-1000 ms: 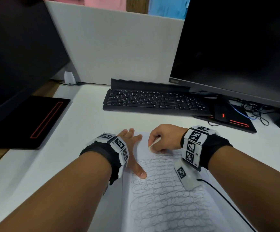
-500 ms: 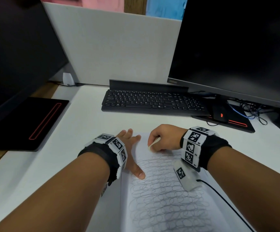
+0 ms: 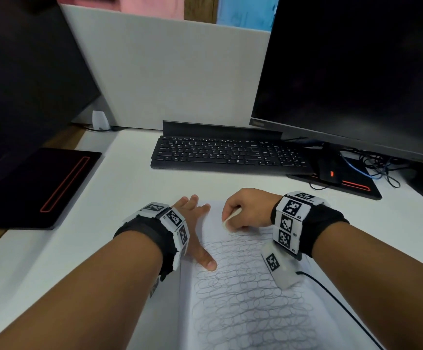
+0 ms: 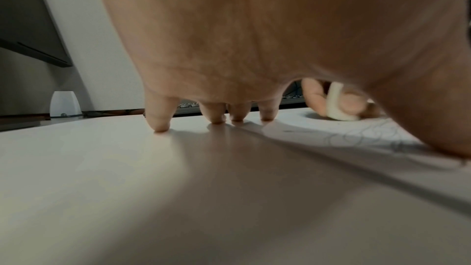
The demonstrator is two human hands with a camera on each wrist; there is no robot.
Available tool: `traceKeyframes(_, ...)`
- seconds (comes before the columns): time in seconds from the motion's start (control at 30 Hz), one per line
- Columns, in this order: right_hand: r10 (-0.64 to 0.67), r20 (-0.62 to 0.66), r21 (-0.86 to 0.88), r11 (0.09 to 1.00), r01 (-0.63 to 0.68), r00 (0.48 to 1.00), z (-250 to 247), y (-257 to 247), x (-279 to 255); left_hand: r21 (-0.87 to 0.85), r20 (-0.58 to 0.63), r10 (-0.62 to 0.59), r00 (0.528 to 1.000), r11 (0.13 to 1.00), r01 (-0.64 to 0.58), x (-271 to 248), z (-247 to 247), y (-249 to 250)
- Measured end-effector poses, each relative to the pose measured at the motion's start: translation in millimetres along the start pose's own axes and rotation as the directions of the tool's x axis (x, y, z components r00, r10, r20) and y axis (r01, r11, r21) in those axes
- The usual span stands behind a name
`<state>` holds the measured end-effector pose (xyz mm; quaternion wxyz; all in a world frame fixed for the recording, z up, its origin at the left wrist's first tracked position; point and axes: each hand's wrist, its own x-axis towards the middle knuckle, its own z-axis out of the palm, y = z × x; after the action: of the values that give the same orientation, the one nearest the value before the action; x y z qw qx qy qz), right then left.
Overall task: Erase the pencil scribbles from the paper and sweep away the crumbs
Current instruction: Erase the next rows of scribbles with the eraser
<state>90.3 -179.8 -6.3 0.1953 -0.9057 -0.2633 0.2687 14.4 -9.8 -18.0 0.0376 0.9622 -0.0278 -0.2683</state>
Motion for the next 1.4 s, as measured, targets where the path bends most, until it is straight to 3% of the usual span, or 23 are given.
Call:
traceKeyframes(0.07, -0.002, 0.089, 0.0, 1.0, 0.002, 0.996, 1.2, -2.4, -1.6, 0.001, -0.002, -0.002, 1.0, 1.0, 0.002, 0.5, 0.1, -0.1)
traceKeyframes(0.2, 0.001, -0.103, -0.067, 0.998, -0.008, 0.995, -1.8, 3.9, 2.6, 0.02, -0.005, -0.001, 1.0, 1.0, 0.001, 0.5, -1.1, 1.0)
traceKeyframes(0.4, 0.035, -0.08, -0.068, 0.997, -0.041, 0.996, -1.5, 1.9, 3.3, 0.105, -0.049, 0.054, 0.997, 0.993, -0.049, 3.3, -11.0, 16.5)
traceKeyframes(0.63, 0.017, -0.116, -0.079, 0.997, -0.026, 0.993, 0.8, 1.7, -0.5, -0.015, -0.032, 0.12, 0.992, 0.993, -0.12, 5.0, -19.3, 39.0)
traceKeyframes(0.8, 0.014, 0.054, -0.09, 0.996, -0.009, 0.998, -0.3, -0.1, -6.4, 0.004, -0.016, 0.117, 0.993, 0.993, -0.117, 4.0, -19.1, 38.5)
traceKeyframes(0.93, 0.022, -0.076, -0.109, 0.994, -0.03, 0.997, -6.2, 3.6, -2.4, 0.012, -0.011, 0.106, 0.994, 0.994, -0.106, 4.0, -17.7, 37.4)
traceKeyframes(1.07, 0.018, 0.118, 0.02, 1.0, -0.021, 0.993, -2.2, -0.8, -8.8, 0.009, -0.005, 0.126, 0.992, 0.992, -0.126, 2.6, -19.4, 37.6)
traceKeyframes(1.2, 0.025, -0.032, -0.057, 0.998, -0.026, 0.999, -4.8, 5.9, -4.7, 0.009, 0.011, 0.113, 0.994, 0.994, -0.113, 5.1, -18.3, 36.9)
traceKeyframes(1.33, 0.008, 0.084, -0.037, 0.999, -0.005, 0.996, -2.2, 4.8, -5.3, 0.003, 0.006, 0.121, 0.993, 0.993, -0.121, 5.1, -19.0, 37.8)
traceKeyframes(1.4, 0.009, 0.0, -0.041, 0.999, -0.009, 1.0, -3.7, 6.9, -4.8, 0.013, 0.006, 0.119, 0.993, 0.993, -0.119, 5.5, -18.5, 38.2)
